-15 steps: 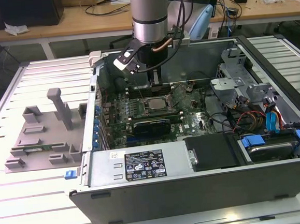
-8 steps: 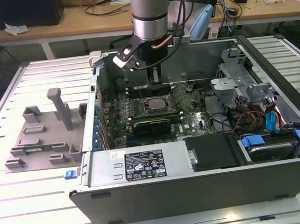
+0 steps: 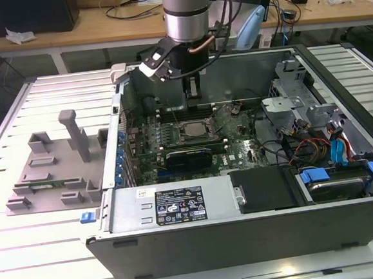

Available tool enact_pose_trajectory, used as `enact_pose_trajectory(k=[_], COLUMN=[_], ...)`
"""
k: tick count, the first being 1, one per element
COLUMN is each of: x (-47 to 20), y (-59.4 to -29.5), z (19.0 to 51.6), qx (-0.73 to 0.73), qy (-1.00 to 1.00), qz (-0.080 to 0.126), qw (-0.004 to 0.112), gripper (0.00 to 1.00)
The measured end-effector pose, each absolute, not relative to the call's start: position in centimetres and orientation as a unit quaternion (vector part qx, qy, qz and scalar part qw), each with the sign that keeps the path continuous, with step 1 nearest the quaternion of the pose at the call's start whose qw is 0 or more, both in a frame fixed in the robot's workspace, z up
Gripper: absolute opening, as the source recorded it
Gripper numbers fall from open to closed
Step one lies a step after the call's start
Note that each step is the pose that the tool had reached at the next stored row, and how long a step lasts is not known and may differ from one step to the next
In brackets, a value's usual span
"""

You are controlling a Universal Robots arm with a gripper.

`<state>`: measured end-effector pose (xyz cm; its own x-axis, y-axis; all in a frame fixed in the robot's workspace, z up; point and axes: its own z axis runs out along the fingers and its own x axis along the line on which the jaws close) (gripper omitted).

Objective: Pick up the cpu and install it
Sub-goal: 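Close the cpu cover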

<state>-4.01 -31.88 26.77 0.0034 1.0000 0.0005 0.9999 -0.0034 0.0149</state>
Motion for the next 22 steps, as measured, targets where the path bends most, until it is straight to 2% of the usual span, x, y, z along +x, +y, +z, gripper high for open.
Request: enact_pose_trajectory(k=[8, 22], x=[-4.0, -2.6], y=[-31.9, -31.9], z=[29.3, 29.4], qx=[0.708, 0.708], qy=[0.706, 0.706], qz=[0.005, 0.005], qw=[0.005, 0.005], gripper=[0.11, 0.11])
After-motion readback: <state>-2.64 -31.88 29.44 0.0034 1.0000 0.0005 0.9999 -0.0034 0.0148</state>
